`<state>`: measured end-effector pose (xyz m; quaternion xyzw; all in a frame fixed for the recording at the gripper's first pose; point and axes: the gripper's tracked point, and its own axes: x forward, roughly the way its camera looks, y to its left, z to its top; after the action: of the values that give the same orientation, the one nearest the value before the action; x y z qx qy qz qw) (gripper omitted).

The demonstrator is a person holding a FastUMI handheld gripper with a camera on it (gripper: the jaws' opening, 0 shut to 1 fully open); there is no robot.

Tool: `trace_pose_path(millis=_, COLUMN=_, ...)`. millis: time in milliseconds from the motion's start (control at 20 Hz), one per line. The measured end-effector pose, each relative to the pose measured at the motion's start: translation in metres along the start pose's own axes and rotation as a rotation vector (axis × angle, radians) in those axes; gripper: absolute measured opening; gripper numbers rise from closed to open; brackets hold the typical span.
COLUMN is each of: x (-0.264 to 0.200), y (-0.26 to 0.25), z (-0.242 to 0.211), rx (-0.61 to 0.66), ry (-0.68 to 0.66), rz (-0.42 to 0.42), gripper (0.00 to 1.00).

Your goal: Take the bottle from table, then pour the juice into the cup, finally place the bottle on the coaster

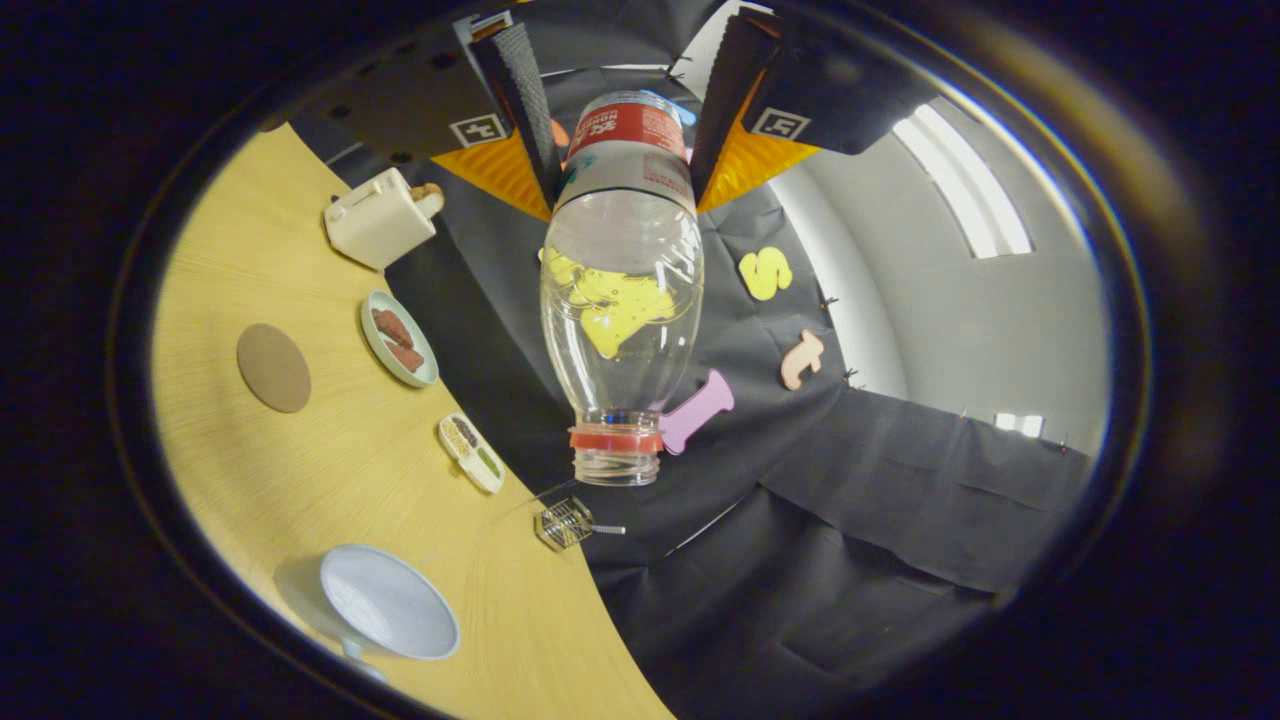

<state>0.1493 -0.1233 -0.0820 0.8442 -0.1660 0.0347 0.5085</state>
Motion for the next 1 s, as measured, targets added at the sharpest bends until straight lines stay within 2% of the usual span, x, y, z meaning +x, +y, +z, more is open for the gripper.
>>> trace_pose_path(millis=150, x=-0.002, y=-0.002, z=-0.001, rx=-0.045, ry=0.01, rz=-0.028, gripper=0.73)
trace_pose_path(millis=600, x=-0.002, y=0.002, z=-0.007, rx=-0.056, ry=0.02, rz=-0.019, gripper=0.73)
trace_pose_path(millis=900, x=-0.001, y=-0.021, z=-0.021, rx=-0.223, ry=0.076, rz=-0.102, gripper=0.74)
trace_pose_path(millis=1000, x=-0.001, y=-0.027, z=-0.026, rx=-0.319, ry=0.103, rz=-0.132, gripper=0.73)
